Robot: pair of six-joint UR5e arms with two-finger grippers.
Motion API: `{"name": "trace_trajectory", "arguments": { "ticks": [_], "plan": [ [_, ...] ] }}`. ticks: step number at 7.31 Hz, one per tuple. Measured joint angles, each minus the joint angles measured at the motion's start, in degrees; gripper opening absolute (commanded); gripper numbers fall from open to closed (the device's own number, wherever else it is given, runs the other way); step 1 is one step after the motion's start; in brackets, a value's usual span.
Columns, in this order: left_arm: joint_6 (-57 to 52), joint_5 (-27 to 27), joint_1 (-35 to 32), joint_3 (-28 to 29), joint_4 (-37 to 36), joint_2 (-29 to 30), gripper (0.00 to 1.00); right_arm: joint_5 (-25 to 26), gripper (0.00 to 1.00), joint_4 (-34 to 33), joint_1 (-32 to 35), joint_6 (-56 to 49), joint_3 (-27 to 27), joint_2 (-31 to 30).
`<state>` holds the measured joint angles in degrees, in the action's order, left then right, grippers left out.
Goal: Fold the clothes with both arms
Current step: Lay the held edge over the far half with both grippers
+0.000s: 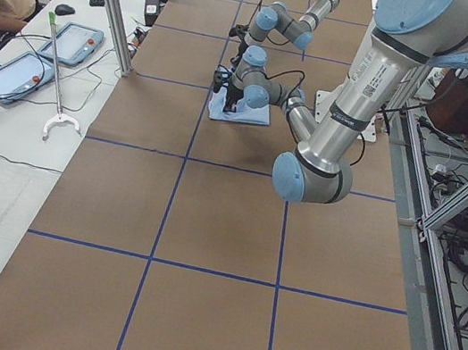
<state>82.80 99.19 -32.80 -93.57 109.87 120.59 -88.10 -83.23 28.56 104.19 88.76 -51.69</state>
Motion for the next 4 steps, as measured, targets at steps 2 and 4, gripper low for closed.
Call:
{"name": "trace_trajectory", "arguments": {
  "ticks": [2, 4],
  "plan": [
    [-1.39, 0.1, -0.33, 0.06, 1.46, -0.01, 1.0, -0.03, 1.0, -0.08, 0.04, -2.73, -0.28, 0.11],
    [-5.39, 1.4, -2.18, -0.52, 2.91, -0.28, 1.0, -2.99, 1.0, -0.25, 0.33, -7.8, 0.13, 1.07]
  ]
}}
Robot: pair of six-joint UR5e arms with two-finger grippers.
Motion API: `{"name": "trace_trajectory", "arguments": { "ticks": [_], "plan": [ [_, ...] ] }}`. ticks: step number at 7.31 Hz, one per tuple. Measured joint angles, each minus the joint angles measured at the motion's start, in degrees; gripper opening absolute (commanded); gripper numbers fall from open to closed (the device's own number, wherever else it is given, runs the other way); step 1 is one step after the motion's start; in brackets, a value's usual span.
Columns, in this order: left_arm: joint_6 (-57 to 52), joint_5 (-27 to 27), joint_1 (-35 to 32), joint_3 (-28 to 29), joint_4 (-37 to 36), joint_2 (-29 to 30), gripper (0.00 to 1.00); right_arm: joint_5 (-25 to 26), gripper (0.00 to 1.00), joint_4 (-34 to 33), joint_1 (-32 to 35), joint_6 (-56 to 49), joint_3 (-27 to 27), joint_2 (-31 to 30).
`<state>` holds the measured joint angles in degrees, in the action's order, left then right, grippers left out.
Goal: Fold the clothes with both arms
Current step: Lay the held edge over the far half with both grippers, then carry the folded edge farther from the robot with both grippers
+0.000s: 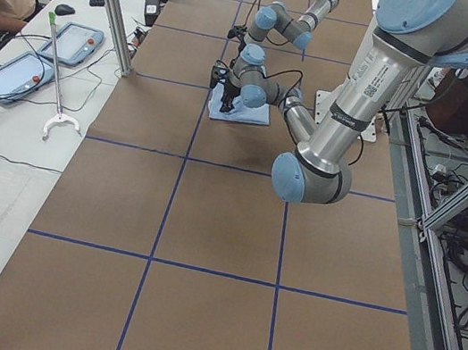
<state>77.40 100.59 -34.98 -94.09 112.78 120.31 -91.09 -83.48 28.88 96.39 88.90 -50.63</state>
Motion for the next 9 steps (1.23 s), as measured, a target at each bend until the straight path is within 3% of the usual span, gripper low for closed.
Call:
{"name": "trace_trajectory", "arguments": {
  "ticks": [3, 6, 9],
  "plan": [
    [-3.2, 4.96, -2.94, -0.34, 0.38, -0.3, 1.0, -2.31, 1.0, -0.75, -1.95, -8.69, 4.61, -0.11],
    [-3.47, 5.39, -3.15, -0.38, 0.42, -0.34, 1.0, 4.26, 1.0, -1.62, -7.99, -16.64, 4.42, -0.21],
    [-3.41, 5.48, -3.22, -1.33, 0.37, -0.47, 1.0, 8.13, 1.0, -1.69, -9.14, -20.8, 1.81, 0.18]
  ]
}}
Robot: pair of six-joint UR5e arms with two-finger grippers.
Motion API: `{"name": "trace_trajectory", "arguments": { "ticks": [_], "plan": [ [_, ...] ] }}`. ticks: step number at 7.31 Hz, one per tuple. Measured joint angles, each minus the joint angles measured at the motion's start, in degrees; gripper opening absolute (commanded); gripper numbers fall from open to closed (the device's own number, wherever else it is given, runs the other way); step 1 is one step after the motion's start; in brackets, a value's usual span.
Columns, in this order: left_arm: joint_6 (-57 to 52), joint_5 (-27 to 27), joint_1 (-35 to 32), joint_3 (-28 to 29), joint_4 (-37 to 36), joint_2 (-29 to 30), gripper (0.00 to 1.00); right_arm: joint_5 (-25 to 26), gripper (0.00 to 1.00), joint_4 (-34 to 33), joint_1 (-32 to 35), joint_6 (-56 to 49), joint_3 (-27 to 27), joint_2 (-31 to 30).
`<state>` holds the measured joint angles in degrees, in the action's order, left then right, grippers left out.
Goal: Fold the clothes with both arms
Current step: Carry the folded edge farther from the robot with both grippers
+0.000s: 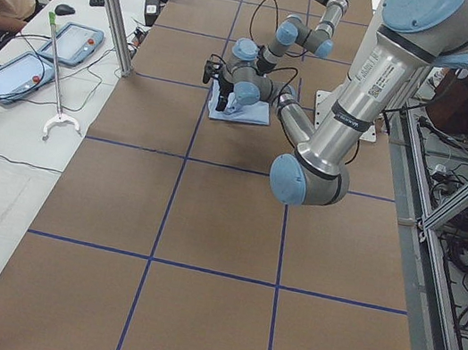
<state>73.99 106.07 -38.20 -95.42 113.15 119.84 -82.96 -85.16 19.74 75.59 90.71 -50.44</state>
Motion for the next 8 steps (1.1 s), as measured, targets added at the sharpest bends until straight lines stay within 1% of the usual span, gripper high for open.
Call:
{"name": "trace_trajectory", "arguments": {
  "ticks": [3, 6, 8],
  "plan": [
    [0.01, 0.01, -0.08, -0.29, -0.03, -0.07, 1.0, 2.52, 1.0, 0.25, 0.85, -3.24, -3.02, 0.49],
    [0.09, 0.01, -0.19, -0.7, -0.11, -0.18, 1.0, 2.87, 1.0, 0.44, 4.95, -5.75, -5.03, 2.23],
    [0.17, 0.01, -0.21, -1.76, -0.23, -0.57, 1.0, 2.92, 1.0, 1.17, 8.44, -6.76, -11.2, 6.18]
  ]
}}
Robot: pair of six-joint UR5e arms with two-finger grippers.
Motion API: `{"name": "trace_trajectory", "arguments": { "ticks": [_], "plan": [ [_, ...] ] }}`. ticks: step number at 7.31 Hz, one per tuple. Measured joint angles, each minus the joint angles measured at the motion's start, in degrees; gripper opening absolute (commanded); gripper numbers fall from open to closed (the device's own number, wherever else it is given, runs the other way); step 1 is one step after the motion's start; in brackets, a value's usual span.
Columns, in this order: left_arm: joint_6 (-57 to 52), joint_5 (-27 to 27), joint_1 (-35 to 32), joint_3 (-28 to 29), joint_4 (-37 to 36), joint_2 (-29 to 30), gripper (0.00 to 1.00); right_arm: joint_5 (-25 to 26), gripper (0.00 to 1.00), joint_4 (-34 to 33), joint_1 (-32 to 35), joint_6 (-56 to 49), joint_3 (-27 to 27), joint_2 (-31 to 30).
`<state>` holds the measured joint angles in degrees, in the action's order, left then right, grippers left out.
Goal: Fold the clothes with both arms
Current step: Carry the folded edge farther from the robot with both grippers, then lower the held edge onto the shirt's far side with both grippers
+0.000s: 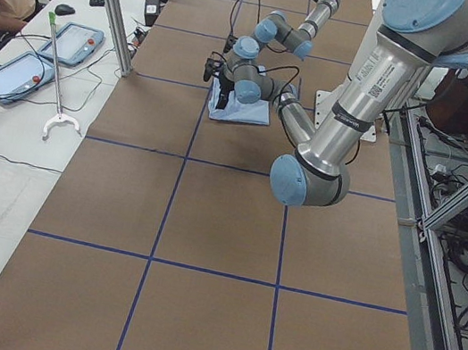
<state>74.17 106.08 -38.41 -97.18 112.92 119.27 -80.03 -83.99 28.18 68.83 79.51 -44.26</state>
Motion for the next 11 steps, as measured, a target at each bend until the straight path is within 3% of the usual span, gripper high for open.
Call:
{"name": "trace_trajectory", "arguments": {
  "ticks": [2, 5, 6, 7, 8, 11],
  "plan": [
    [0.01, 0.0, 0.0, -0.94, -0.06, -0.66, 1.0, -0.91, 1.0, 0.95, 4.99, -3.4, -3.73, 3.61],
    [0.02, 0.0, 0.05, -1.07, -0.09, -0.84, 1.0, -7.19, 1.0, 0.77, 7.64, -3.24, -3.54, 5.03],
    [0.01, 0.0, 0.07, -1.03, -0.06, -0.87, 1.0, -9.09, 0.88, -0.14, 6.98, -2.74, -2.08, 4.62],
    [0.01, 0.0, 0.08, -0.98, 0.01, -0.88, 1.0, -9.85, 0.6, -2.44, 5.46, -2.0, 0.42, 3.89],
    [0.01, 0.0, 0.08, -0.94, 0.06, -0.88, 1.0, -9.92, 0.46, -4.66, 3.82, -1.04, 3.11, 2.69],
    [0.07, 0.0, 0.09, -1.01, 0.09, -0.88, 1.0, -8.27, 0.42, -6.06, 0.85, -0.41, 5.93, 0.12]
  ]
}}
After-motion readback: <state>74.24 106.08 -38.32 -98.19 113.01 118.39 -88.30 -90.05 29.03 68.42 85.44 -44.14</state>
